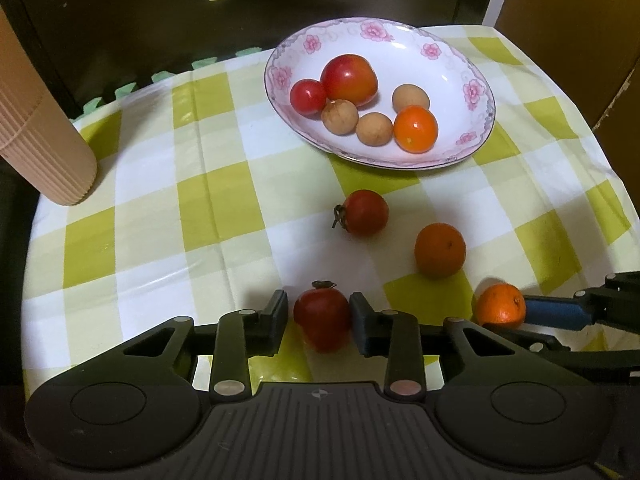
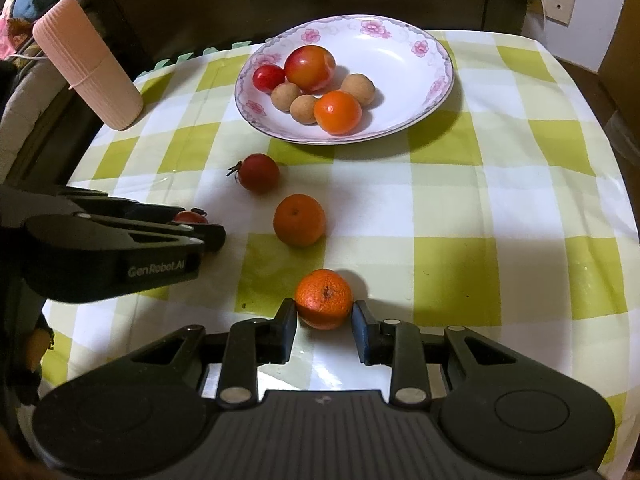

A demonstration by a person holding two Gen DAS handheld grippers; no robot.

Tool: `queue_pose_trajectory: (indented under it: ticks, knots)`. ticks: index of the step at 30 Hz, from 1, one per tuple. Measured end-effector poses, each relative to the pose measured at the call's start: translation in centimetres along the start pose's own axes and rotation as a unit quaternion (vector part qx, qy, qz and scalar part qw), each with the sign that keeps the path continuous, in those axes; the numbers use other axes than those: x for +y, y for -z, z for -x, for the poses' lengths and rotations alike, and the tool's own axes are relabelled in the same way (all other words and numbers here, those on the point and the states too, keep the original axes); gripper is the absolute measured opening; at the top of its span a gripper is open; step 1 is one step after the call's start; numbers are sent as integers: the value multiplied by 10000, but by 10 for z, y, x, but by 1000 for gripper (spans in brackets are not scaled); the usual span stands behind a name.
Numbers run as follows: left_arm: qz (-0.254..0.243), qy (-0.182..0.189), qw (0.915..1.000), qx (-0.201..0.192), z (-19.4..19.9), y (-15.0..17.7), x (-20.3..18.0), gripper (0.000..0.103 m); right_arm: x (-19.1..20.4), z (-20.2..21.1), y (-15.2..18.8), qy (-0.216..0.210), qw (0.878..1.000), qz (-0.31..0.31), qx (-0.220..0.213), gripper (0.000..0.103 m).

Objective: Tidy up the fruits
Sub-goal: 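Close the left gripper on the red tomato while the right gripper grasps the mandarin, then carry the red tomato with the left gripper and the mandarin with the right over the plate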

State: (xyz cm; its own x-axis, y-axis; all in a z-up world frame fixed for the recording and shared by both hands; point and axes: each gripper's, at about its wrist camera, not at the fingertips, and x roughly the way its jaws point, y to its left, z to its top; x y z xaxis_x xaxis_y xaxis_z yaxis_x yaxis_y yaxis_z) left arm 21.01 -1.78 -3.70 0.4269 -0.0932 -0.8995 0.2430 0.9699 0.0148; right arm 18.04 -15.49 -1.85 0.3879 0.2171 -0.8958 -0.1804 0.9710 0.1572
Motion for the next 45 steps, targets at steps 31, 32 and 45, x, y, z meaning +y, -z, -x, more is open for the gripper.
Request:
queue_pose_trajectory:
  ticks: [31, 32, 45]
  knots:
    - [-194, -22, 9993, -314, 15, 1, -7, 37, -6, 9, -10, 253, 9993, -88, -264, 29]
    - [-204, -26, 9993, -328, 16, 1, -7, 37, -6, 10, -11, 256, 9992, -88, -282, 29]
    - [-293, -109, 9983, -495, 23, -3, -10, 37, -5, 16, -19, 286, 9984, -94, -475, 29]
